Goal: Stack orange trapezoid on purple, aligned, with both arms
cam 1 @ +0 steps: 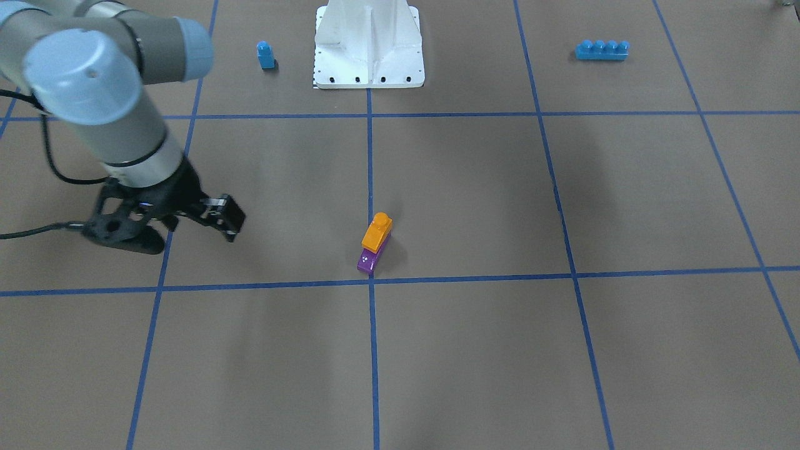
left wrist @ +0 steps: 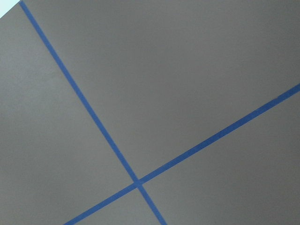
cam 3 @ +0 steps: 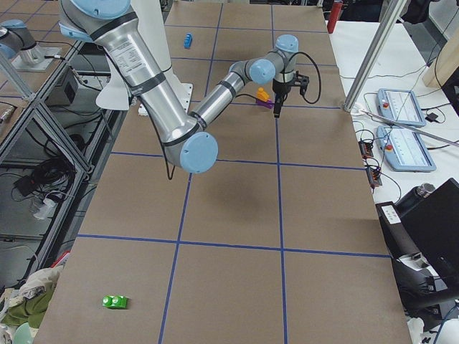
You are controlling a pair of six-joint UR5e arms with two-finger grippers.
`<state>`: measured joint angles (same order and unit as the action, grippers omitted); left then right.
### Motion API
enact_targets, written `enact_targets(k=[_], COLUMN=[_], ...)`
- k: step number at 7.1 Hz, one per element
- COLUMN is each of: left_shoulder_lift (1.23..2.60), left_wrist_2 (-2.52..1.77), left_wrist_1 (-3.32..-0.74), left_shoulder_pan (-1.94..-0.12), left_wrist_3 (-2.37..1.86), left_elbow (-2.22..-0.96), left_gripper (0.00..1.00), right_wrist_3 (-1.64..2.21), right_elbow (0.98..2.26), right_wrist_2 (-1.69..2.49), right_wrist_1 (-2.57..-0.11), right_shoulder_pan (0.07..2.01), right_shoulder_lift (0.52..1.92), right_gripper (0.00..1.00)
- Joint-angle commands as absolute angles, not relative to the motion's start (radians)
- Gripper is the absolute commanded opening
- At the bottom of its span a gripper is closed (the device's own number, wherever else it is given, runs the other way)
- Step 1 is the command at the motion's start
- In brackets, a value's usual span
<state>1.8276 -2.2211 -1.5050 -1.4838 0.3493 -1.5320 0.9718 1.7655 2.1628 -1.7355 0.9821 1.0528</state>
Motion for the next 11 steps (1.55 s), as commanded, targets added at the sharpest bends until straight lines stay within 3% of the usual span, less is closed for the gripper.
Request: enact_targets(k=[1,2,4,5,7,11], left_shoulder_lift=[1.818,1.769,1.598,1.576,1.585,1.586], left_wrist_2=[-2.255,-2.258,-2.255,-2.252,-2.255,-2.256], left_wrist_1=[-1.514,-1.56,-1.835,-1.883,-1.788,-1.484], left_shoulder_pan=[-1.532,-1.534,-1.549,-1.548,-1.549,-1.551], left_wrist_3=[0.345,0.351,0.356,0.345,0.345,0.342], left_elbow=[-1.512,-1.519,-1.514,-1.49,-1.5,-1.664], left_gripper=[1.0,1.0,1.0,1.0,1.0,1.0], right_wrist_3=[0.6,0.459,0.374,0.286,0.163,0.057], right_elbow=[1.856,1.883,1.85,1.806,1.702,1.675], right_wrist_2=[2.293,2.307,2.289,2.287,2.347,2.396], right_wrist_1=[-1.735,-1.735,-1.684,-1.652,-1.635,-1.637], right_shoulder_pan=[1.2,1.283,1.319,1.4,1.469,1.537], right_shoulder_lift=[1.356,1.476,1.546,1.574,1.583,1.611], right_gripper=[1.0,1.0,1.0,1.0,1.0,1.0])
